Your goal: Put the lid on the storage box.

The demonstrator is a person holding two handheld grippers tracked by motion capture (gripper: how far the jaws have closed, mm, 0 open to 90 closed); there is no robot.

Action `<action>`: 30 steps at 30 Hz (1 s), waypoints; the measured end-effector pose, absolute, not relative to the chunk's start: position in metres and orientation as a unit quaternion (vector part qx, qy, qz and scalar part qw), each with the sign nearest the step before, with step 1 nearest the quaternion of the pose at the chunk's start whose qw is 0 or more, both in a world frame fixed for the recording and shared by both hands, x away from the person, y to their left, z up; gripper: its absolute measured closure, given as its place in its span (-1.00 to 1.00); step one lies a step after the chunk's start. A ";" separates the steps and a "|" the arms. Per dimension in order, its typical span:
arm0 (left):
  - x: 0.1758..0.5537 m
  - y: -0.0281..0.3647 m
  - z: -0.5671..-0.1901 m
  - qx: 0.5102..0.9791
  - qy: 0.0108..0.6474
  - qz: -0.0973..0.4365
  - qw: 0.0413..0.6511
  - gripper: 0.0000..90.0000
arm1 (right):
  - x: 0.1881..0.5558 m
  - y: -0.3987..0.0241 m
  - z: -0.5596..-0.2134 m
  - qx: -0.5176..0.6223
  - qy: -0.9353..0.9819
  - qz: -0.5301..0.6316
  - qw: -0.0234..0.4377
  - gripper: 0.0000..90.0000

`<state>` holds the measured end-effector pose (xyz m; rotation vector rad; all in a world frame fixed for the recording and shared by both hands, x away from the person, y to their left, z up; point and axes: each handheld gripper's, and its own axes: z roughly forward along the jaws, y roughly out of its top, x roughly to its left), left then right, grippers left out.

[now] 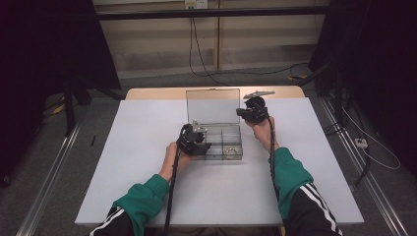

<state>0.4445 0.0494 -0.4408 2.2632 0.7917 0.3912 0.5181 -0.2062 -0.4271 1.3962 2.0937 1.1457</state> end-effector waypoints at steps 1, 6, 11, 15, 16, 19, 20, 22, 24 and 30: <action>0.444 0.049 -0.441 0.873 0.306 0.152 0.349 0.35 | 0.518 -0.206 -0.427 0.495 0.744 0.407 0.188 1.00; 0.444 0.049 -0.441 0.873 0.306 0.152 0.349 0.35 | 0.517 -0.206 -0.425 0.492 0.743 0.413 0.189 1.00; 0.444 0.049 -0.440 0.873 0.308 0.157 0.344 0.35 | 0.517 -0.206 -0.422 0.487 0.744 0.416 0.192 1.00; 0.445 0.049 -0.441 0.873 0.305 0.149 0.349 0.35 | 0.516 -0.205 -0.420 0.484 0.744 0.418 0.195 1.00; 0.445 0.049 -0.441 0.873 0.305 0.149 0.349 0.35 | 0.516 -0.205 -0.419 0.482 0.744 0.418 0.196 1.00; 0.444 0.049 -0.441 0.874 0.307 0.154 0.345 0.35 | 0.515 -0.204 -0.417 0.478 0.743 0.424 0.199 1.00; 0.444 0.049 -0.441 0.874 0.307 0.155 0.345 0.35 | 0.515 -0.204 -0.415 0.477 0.743 0.425 0.200 1.00; 0.444 0.049 -0.441 0.874 0.307 0.155 0.344 0.35 | 0.514 -0.204 -0.414 0.475 0.745 0.423 0.201 1.00; 0.444 0.049 -0.441 0.874 0.307 0.155 0.345 0.35 | 0.514 -0.204 -0.414 0.476 0.745 0.422 0.201 1.00; 0.444 0.049 -0.441 0.874 0.307 0.154 0.345 0.35 | 0.512 -0.205 -0.411 0.473 0.744 0.427 0.201 1.00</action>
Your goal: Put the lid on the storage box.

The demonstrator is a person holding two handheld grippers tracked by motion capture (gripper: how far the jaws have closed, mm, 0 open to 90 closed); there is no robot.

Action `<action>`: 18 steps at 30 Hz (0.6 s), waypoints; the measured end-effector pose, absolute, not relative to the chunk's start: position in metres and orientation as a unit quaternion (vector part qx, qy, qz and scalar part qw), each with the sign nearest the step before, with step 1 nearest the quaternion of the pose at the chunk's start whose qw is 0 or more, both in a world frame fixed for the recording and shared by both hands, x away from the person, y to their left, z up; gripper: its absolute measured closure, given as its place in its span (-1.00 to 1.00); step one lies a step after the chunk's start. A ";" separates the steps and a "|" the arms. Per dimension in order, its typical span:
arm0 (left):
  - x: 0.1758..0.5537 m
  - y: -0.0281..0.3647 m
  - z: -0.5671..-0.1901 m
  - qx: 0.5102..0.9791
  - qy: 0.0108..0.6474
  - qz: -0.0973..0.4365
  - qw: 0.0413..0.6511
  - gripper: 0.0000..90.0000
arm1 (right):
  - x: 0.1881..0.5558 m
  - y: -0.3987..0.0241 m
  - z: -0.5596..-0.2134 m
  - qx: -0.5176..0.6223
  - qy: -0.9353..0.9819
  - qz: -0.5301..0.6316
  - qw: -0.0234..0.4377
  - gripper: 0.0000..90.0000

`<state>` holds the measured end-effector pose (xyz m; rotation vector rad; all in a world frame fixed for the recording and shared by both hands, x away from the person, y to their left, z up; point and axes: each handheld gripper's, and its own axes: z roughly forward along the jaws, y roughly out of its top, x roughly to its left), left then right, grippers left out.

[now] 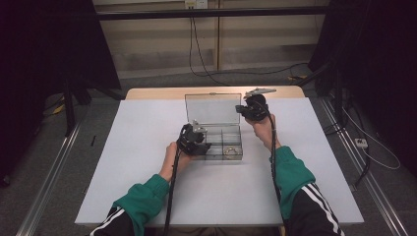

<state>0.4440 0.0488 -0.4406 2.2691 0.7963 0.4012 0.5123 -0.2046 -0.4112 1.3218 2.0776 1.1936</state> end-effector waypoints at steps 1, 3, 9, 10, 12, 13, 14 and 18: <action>0.444 0.049 -0.441 0.874 0.307 0.154 0.345 0.35 | 0.512 -0.205 -0.411 0.472 0.744 0.427 0.202 1.00; 0.444 0.049 -0.441 0.873 0.308 0.155 0.344 0.34 | 0.512 -0.205 -0.411 0.473 0.744 0.427 0.202 1.00; 0.444 0.051 -0.437 0.870 0.308 0.154 0.352 0.11 | 0.512 -0.205 -0.411 0.473 0.744 0.428 0.199 1.00; 0.443 0.053 -0.434 0.868 0.307 0.155 0.358 0.07 | 0.512 -0.205 -0.411 0.473 0.744 0.428 0.199 1.00; 0.440 0.058 -0.425 0.865 0.306 0.160 0.364 -0.17 | 0.512 -0.205 -0.411 0.473 0.744 0.429 0.198 1.00; 0.438 0.061 -0.421 0.864 0.305 0.161 0.367 -0.29 | 0.512 -0.205 -0.412 0.473 0.744 0.428 0.197 1.00; 0.436 0.067 -0.416 0.863 0.305 0.161 0.370 -0.36 | 0.513 -0.206 -0.412 0.473 0.744 0.428 0.197 1.00; 0.427 0.088 -0.406 0.860 0.308 0.162 0.374 -0.62 | 0.512 -0.206 -0.412 0.473 0.746 0.426 0.196 1.00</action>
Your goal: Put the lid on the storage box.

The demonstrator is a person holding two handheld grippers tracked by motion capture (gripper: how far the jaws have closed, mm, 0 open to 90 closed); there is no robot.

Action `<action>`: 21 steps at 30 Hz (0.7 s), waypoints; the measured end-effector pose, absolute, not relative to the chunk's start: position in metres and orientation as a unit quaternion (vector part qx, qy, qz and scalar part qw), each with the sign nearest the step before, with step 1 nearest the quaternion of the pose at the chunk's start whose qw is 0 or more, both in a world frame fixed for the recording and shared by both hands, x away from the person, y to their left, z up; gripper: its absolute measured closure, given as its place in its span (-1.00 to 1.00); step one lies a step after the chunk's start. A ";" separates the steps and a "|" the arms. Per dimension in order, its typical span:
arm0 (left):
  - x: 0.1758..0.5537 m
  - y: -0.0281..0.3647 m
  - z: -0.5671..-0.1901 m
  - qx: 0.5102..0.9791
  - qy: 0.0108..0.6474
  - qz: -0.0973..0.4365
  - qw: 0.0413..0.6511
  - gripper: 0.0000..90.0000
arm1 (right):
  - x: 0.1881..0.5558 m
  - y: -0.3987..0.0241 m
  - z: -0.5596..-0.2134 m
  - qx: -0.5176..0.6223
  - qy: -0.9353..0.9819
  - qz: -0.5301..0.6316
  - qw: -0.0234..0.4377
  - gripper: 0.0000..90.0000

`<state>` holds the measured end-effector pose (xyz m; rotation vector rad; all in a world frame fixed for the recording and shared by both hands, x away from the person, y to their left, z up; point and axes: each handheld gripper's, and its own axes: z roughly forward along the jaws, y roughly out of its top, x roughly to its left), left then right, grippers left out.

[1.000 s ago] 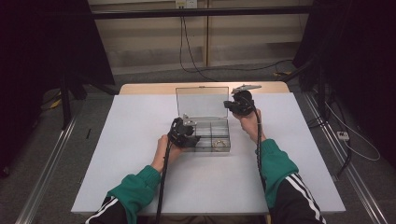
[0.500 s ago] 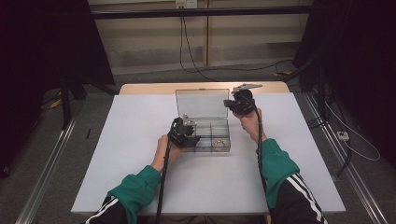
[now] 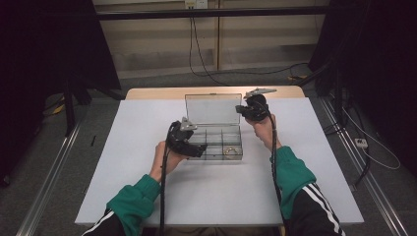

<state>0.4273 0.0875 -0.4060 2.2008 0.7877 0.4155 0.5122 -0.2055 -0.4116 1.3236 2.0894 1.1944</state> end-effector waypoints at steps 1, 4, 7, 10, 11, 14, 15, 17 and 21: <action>0.425 0.094 -0.404 0.859 0.307 0.162 0.377 -0.67 | 0.512 -0.206 -0.411 0.471 0.747 0.426 0.195 1.00; 0.416 0.112 -0.399 0.852 0.313 0.167 0.386 -0.75 | 0.511 -0.205 -0.410 0.468 0.751 0.423 0.195 1.00; 0.408 0.128 -0.398 0.849 0.319 0.166 0.388 -0.81 | 0.511 -0.205 -0.410 0.467 0.752 0.421 0.195 1.00; 0.401 0.140 -0.399 0.849 0.325 0.168 0.382 -0.86 | 0.511 -0.205 -0.410 0.466 0.753 0.421 0.195 1.00; 0.399 0.143 -0.400 0.848 0.327 0.166 0.384 -0.86 | 0.510 -0.205 -0.410 0.466 0.754 0.420 0.195 1.00; 0.396 0.150 -0.403 0.848 0.331 0.167 0.378 -0.88 | 0.510 -0.206 -0.409 0.465 0.754 0.422 0.192 1.00; 0.395 0.153 -0.404 0.848 0.333 0.168 0.376 -0.88 | 0.509 -0.206 -0.409 0.465 0.754 0.422 0.192 1.00; 0.393 0.157 -0.405 0.846 0.338 0.168 0.376 -0.88 | 0.509 -0.206 -0.408 0.464 0.754 0.422 0.192 1.00; 0.390 0.163 -0.406 0.846 0.341 0.168 0.373 -0.89 | 0.507 -0.205 -0.406 0.463 0.755 0.423 0.192 1.00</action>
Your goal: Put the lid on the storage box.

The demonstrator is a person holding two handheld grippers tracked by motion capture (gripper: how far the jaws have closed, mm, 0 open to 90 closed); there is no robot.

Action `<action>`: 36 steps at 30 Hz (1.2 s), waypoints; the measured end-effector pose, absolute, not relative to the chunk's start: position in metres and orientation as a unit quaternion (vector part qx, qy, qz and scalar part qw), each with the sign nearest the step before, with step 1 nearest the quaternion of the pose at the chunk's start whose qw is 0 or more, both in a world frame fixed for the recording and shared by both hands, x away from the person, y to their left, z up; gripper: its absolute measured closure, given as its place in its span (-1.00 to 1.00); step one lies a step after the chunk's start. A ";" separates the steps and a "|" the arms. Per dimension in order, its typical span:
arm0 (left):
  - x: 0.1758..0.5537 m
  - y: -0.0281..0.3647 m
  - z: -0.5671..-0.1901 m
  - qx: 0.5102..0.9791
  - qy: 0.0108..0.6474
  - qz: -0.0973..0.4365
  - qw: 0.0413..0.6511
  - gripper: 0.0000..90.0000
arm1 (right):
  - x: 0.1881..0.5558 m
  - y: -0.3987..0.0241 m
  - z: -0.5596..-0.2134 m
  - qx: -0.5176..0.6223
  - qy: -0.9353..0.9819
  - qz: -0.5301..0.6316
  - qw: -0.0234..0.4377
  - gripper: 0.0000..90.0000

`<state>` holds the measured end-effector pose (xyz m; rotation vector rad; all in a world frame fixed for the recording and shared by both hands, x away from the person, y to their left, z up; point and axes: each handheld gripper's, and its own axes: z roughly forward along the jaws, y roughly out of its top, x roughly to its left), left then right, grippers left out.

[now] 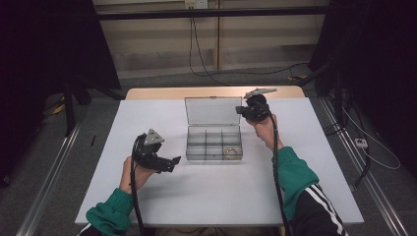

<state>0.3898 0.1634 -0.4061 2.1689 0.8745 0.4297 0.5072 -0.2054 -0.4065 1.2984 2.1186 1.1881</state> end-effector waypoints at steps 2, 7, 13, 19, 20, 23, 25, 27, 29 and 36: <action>0.389 0.165 -0.407 0.848 0.341 0.165 0.370 -0.90 | 0.506 -0.205 -0.405 0.461 0.756 0.424 0.193 1.00; 0.388 0.164 -0.409 0.850 0.339 0.165 0.368 -0.91 | 0.502 -0.205 -0.402 0.455 0.760 0.420 0.196 1.00; 0.385 0.165 -0.407 0.848 0.337 0.166 0.374 -0.92 | 0.490 -0.206 -0.400 0.447 0.768 0.417 0.192 1.00; 0.377 0.166 -0.404 0.849 0.331 0.166 0.376 -0.93 | 0.465 -0.214 -0.394 0.442 0.777 0.404 0.193 1.00; 0.376 0.167 -0.404 0.848 0.332 0.168 0.378 -0.93 | 0.459 -0.215 -0.393 0.440 0.779 0.400 0.197 1.00; 0.374 0.169 -0.406 0.849 0.334 0.164 0.374 -0.94 | 0.444 -0.221 -0.391 0.435 0.785 0.396 0.194 1.00; 0.373 0.170 -0.408 0.850 0.334 0.162 0.372 -0.94 | 0.434 -0.225 -0.390 0.434 0.788 0.393 0.192 0.98; 0.371 0.171 -0.409 0.852 0.335 0.159 0.369 -0.94 | 0.425 -0.229 -0.389 0.435 0.790 0.389 0.190 0.95; 0.368 0.174 -0.409 0.854 0.335 0.158 0.365 -0.95 | 0.415 -0.233 -0.389 0.433 0.792 0.387 0.188 0.86; 0.352 0.184 -0.409 0.856 0.334 0.167 0.357 -0.95 | 0.384 -0.247 -0.388 0.437 0.792 0.383 0.186 0.58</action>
